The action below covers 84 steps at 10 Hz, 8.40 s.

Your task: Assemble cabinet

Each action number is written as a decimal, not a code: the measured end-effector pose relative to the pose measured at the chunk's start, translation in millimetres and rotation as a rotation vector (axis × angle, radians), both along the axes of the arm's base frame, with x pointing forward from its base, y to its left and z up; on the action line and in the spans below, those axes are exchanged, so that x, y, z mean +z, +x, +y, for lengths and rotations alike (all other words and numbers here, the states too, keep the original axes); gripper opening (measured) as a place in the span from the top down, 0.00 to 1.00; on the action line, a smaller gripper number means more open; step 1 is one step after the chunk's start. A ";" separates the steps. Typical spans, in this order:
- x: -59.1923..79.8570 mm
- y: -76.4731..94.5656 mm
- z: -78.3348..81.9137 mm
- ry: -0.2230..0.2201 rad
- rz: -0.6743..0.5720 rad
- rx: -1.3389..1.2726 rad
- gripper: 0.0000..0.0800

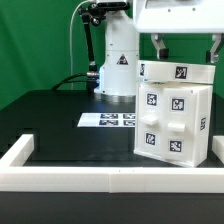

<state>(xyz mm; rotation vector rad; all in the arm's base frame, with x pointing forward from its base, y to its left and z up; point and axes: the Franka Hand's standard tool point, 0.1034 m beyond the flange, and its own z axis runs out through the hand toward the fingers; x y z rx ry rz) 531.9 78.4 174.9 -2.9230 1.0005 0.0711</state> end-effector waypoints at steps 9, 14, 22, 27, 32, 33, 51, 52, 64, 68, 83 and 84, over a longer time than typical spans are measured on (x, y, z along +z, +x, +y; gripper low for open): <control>5.8 3.5 4.6 0.002 -0.046 0.966 0.00; 8.2 3.1 -2.6 0.054 -0.019 1.294 0.00; -9.0 -3.5 -28.3 0.069 -0.117 2.274 0.00; -17.6 -5.5 -34.7 0.084 -0.103 2.273 0.00; -23.9 -6.9 -37.9 0.093 -0.093 2.255 0.28; -23.9 -6.9 -38.4 0.090 -0.090 2.206 0.28; -26.8 -8.5 -30.8 0.004 0.016 0.550 0.29; -27.6 -8.8 -29.4 0.001 0.021 0.485 0.29; -28.4 3.1 -8.4 -0.030 0.065 -0.682 0.29; -28.6 3.0 -3.6 -0.020 0.073 -0.759 0.07; -1.6 16.6 3.5 0.025 -0.011 0.569 0.00; -1.4 16.5 3.6 0.029 -0.015 0.637 0.00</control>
Offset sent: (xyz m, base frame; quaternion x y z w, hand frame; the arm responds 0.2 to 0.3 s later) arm 0.0000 0.0000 0.0000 0.0000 0.0000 -0.1938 0.9810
